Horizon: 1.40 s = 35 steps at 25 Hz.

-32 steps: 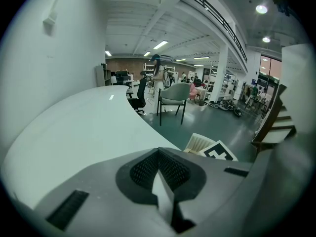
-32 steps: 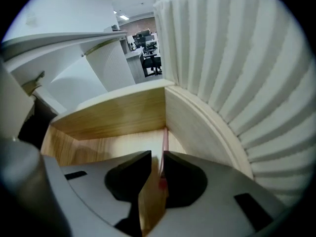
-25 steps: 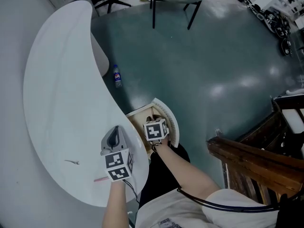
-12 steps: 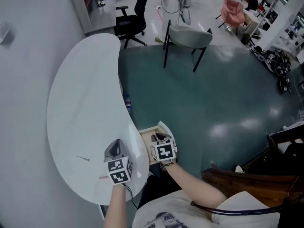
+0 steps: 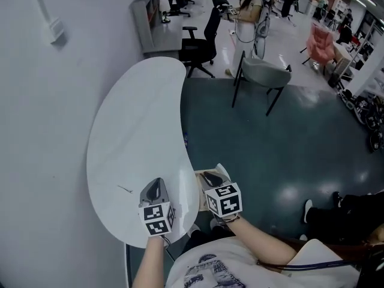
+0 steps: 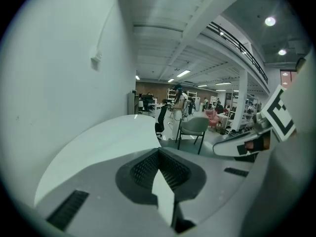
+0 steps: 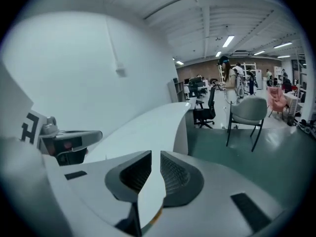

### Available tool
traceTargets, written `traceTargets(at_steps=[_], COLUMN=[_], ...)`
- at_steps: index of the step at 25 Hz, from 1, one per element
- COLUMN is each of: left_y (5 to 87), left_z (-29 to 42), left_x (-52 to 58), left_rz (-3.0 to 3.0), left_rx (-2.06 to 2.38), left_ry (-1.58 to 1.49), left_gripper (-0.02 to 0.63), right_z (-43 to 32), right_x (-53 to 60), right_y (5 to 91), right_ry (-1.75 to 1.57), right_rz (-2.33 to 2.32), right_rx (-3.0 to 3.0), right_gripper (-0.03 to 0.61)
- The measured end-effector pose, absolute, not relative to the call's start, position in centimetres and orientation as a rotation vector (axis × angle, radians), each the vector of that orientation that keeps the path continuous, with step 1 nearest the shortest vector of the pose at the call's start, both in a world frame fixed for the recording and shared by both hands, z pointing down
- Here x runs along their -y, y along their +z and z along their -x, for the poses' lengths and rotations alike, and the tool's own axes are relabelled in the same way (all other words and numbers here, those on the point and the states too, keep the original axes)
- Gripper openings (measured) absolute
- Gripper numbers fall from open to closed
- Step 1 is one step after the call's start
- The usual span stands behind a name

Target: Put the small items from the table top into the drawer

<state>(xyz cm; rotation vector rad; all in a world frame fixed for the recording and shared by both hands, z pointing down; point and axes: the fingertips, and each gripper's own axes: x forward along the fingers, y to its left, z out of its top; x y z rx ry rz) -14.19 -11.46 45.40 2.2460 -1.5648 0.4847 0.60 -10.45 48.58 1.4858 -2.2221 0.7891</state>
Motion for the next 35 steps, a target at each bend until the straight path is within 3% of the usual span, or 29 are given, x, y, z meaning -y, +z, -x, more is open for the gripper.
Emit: traceTargets(at_steps=[17,35], left_y=[36.2,34.8], left_z=[12.8,11.9], left_x=[6.5,5.4], left_rz=[-2.19,-2.227], left_rx=[1.83,1.872], left_ry=[0.379,0.358], left_gripper=[0.025,0.023], right_z=[-0.3,-0.6], right_x=[8.6,7.8], right_y=[37.1,36.2], right_ry=[0.512,0.492], right_rz=[-1.228,-1.213], right_rx=[2.592,2.642], right_gripper=[0.049,0.048])
